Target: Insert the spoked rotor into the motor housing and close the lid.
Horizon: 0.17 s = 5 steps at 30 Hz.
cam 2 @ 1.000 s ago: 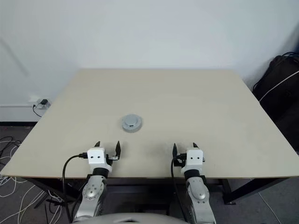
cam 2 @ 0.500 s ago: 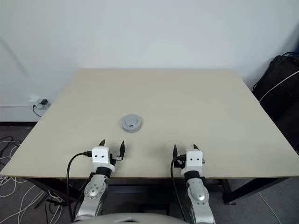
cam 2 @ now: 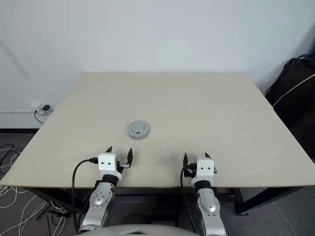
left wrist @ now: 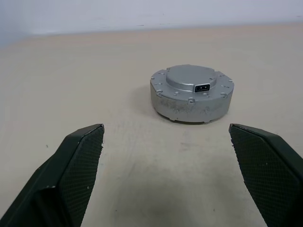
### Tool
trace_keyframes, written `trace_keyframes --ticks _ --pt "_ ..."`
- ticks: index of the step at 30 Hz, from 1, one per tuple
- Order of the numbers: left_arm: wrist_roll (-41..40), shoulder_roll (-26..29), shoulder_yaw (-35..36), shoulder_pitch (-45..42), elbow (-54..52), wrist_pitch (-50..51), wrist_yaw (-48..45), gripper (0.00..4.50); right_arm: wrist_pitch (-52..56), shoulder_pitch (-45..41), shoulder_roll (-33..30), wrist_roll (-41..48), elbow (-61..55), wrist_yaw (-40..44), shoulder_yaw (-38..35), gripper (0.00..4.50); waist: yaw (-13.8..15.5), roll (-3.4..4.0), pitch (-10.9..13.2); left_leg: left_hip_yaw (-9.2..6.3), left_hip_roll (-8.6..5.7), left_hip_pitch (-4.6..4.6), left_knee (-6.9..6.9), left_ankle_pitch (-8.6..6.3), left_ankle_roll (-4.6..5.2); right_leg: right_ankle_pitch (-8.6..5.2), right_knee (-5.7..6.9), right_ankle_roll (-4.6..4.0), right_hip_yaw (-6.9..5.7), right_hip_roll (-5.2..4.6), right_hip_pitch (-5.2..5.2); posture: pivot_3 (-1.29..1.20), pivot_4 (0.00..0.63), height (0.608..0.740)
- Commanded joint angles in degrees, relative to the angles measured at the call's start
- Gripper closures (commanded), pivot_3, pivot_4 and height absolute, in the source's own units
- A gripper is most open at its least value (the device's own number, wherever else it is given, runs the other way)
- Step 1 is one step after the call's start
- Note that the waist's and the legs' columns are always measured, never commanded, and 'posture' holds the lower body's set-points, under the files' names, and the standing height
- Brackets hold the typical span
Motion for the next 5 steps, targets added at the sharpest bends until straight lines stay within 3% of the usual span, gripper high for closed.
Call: trace_keyframes --ticks 1,5 --pt "0.1 0.0 -0.1 -0.5 -1.2 0.2 0.0 0.01 -1.2 -0.7 0.1 0.0 -1.8 -0.1 -0.3 0.0 0.0 0.0 0.0 0.0 0.0 0.0 0.0 0.0 0.0 0.0 0.0 0.0 0.0 0.0 0.0 0.0 0.0 0.74" --pt "-0.1 0.1 0.1 -0.5 -1.2 0.4 0.0 0.01 -1.0 -0.9 -0.1 0.0 -1.6 0.3 -0.2 0.0 0.0 0.0 0.0 0.0 0.0 0.0 0.0 0.0 0.0 0.0 0.0 0.0 0.0 0.0 0.0 0.0 0.0 0.74"
